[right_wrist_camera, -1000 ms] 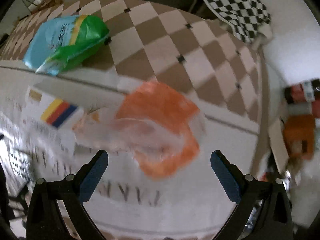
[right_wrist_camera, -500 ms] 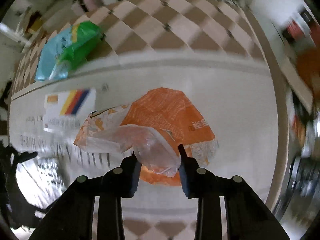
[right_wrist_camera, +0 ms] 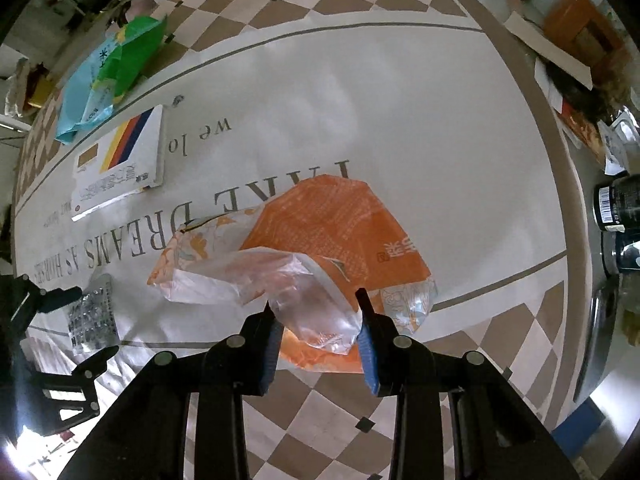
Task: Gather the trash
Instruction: 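Lift blister pack and orange bag and carry both over the bin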
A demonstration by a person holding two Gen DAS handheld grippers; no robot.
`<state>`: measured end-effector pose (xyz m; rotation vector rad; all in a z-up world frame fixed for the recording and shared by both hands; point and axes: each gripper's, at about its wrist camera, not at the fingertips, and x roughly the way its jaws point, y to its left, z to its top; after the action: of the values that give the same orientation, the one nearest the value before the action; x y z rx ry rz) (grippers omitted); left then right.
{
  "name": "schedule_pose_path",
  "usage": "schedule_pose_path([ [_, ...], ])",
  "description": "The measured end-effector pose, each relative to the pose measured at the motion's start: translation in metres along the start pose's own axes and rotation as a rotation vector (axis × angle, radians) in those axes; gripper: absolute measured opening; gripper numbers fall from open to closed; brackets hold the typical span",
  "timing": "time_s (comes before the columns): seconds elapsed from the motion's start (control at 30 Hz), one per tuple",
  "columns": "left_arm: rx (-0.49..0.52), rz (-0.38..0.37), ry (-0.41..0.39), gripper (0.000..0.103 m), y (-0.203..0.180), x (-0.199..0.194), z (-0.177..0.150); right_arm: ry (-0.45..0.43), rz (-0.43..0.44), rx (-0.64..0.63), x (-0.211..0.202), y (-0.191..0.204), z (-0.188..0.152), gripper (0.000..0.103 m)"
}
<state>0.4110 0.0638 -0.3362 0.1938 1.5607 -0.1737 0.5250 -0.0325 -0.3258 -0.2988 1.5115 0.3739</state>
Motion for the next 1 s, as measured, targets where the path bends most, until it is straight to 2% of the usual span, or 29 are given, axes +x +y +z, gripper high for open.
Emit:
schedule_pose_path([
  [0.13, -0.059, 0.004, -0.032, 0.049, -0.005, -0.009, 0.002, -0.017, 0.009, -0.006, -0.004, 0.005, -0.015, 0.035],
  [0.23, -0.033, 0.018, 0.023, 0.064, -0.013, 0.006, 0.008, -0.017, 0.021, -0.013, -0.009, 0.001, -0.021, 0.035],
  [0.3, -0.022, 0.006, 0.031, 0.074, -0.011, 0.012, 0.012, -0.015, 0.025, -0.017, -0.013, -0.002, -0.022, 0.035],
  [0.43, -0.019, -0.076, 0.05, 0.083, -0.012, 0.017, 0.022, -0.014, 0.022, -0.026, -0.016, -0.004, -0.02, 0.035],
  [0.5, 0.037, -0.05, 0.057, 0.085, -0.026, 0.018, 0.024, -0.015, 0.027, -0.025, -0.016, -0.005, -0.02, 0.035],
  [0.63, 0.039, -0.043, 0.046, 0.083, -0.042, 0.021, 0.019, -0.009, 0.027, -0.025, -0.018, -0.003, -0.015, 0.035],
  [0.67, 0.035, -0.044, 0.042, 0.079, -0.039, 0.02, 0.015, -0.006, 0.028, -0.023, -0.017, -0.004, -0.015, 0.035],
  [0.7, 0.019, -0.046, 0.037, 0.072, -0.039, 0.018, 0.015, -0.004, 0.03, -0.021, -0.017, -0.004, -0.014, 0.035],
  [0.77, -0.03, -0.066, 0.032, 0.069, -0.029, 0.014, 0.007, -0.003, 0.034, -0.016, -0.016, -0.004, -0.015, 0.035],
  [1.0, -0.194, -0.098, 0.005, 0.067, -0.024, 0.012, -0.016, -0.013, 0.06, -0.009, -0.024, -0.006, -0.019, 0.035],
])
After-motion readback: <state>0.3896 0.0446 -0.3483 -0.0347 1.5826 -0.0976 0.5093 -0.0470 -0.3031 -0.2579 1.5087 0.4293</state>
